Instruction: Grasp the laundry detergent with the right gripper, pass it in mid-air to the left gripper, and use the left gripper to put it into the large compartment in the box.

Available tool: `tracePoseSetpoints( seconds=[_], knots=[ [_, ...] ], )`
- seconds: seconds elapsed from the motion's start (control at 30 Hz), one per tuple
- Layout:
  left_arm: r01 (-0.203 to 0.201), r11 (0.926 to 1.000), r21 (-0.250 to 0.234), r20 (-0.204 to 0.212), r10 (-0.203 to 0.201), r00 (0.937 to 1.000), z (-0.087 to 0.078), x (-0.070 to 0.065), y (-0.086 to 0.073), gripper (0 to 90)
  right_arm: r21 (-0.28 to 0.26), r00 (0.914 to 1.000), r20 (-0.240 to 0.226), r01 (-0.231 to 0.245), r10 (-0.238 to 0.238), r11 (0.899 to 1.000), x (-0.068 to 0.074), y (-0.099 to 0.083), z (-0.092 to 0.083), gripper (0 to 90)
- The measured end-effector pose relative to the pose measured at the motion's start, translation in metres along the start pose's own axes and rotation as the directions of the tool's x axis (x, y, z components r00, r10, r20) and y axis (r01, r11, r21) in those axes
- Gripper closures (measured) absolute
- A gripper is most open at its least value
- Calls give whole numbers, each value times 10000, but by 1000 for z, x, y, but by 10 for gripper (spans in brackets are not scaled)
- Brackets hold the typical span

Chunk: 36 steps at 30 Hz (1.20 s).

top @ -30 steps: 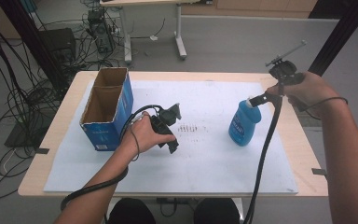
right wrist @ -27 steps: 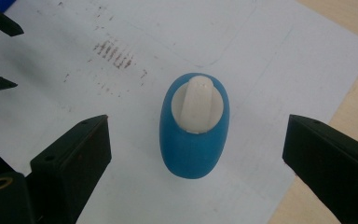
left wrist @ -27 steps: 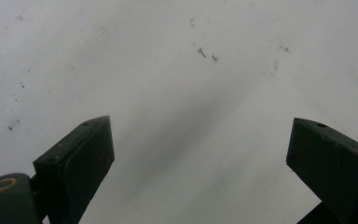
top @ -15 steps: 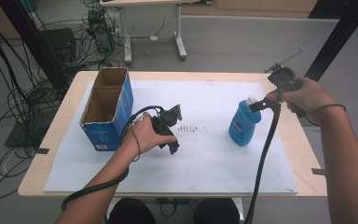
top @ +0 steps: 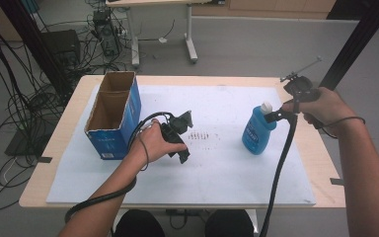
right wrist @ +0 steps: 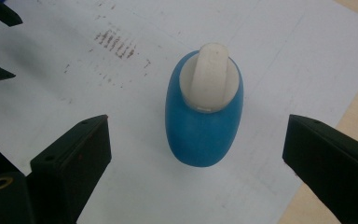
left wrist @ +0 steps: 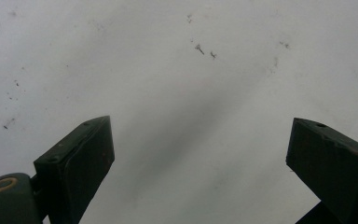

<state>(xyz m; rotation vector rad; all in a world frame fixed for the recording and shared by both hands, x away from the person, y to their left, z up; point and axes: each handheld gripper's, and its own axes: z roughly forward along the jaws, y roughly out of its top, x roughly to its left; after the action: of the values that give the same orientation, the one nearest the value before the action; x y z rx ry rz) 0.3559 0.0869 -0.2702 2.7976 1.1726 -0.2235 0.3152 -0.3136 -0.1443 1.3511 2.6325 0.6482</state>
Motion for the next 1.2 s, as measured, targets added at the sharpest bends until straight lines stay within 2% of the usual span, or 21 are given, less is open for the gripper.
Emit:
tracePoseSetpoints(
  seconds=[0.73, 1.2],
  knots=[
    [88, 10000, 1, -36, -88, 10000, 0, 1, -1, 78, -88, 9999, -114, -18, 17, 10000, 2, -15, 10, 74],
    [150, 9999, 2, -72, -150, 9999, 0, 1, 0, 77, -200, 9998, -126, -173, 170, 9997, 1, -32, 21, 72]
  ],
)
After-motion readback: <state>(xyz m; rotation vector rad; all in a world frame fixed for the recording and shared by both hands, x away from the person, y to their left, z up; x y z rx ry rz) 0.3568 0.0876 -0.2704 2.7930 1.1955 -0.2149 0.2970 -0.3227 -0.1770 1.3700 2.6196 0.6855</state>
